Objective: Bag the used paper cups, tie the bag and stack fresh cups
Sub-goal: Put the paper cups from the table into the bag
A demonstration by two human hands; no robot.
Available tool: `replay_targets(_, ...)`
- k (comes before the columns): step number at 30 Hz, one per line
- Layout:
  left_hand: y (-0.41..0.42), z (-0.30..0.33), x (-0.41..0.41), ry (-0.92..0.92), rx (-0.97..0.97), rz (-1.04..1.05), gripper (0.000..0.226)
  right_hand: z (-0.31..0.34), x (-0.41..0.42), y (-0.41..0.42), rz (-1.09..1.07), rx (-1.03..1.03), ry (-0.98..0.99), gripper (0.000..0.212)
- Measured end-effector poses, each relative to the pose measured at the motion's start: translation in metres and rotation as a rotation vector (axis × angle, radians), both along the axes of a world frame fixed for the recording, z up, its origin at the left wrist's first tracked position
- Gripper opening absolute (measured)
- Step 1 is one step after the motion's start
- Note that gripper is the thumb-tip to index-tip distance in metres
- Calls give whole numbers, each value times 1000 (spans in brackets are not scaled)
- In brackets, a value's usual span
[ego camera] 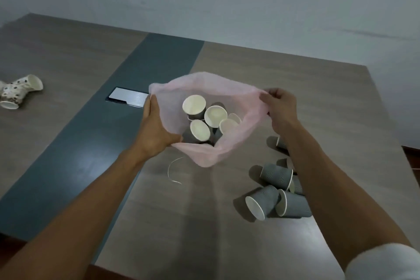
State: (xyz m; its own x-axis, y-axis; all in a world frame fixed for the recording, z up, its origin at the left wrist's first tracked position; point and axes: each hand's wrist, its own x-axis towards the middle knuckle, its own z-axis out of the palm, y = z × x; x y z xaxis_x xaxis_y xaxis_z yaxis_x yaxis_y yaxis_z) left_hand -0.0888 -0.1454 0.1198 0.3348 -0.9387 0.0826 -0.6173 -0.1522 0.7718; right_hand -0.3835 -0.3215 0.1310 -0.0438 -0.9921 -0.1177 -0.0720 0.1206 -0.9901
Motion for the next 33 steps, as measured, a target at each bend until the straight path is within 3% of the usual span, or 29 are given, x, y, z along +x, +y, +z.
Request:
replay_targets(4, -6, -4, -7, 47, 32, -1, 150, -15, -7, 0, 36, 67, 119, 8)
replay_targets(8, -5, -5, -10, 12, 58, 12, 146, -30, -16, 7, 23, 70, 181, 23)
replay_targets(13, -14, 6, -12, -19, 83, -39, 154, -22, -22, -4, 62, 24, 180, 10)
replay_targets(17, -7, -9, -37, -46, 216, -150, 153, -47, -41, 6, 176, 201, 184, 7)
replay_targets(19, 0, -17, -43, -72, 206, -162, 150, -61, -53, 1, 64, 158, 316, 14)
replay_targets(21, -1, -21, -48, -122, 221, -147, 147, -71, -75, -9, -59, 121, 579, 30)
replay_targets(25, -4, -25, -60, -244, 213, -99, 125, -97, -112, -24, -184, 297, 900, 34)
replay_targets(28, -5, -26, -62, -422, 208, -11, 97, -109, -121, -30, -143, 459, 1059, 30)
replay_targets(31, -8, -26, -62, -483, 118, 83, 66, -119, -124, -38, -179, 506, 1035, 24)
replay_targets(33, -14, -24, -61, -465, 60, 133, 48, -118, -123, -43, -215, 481, 868, 26)
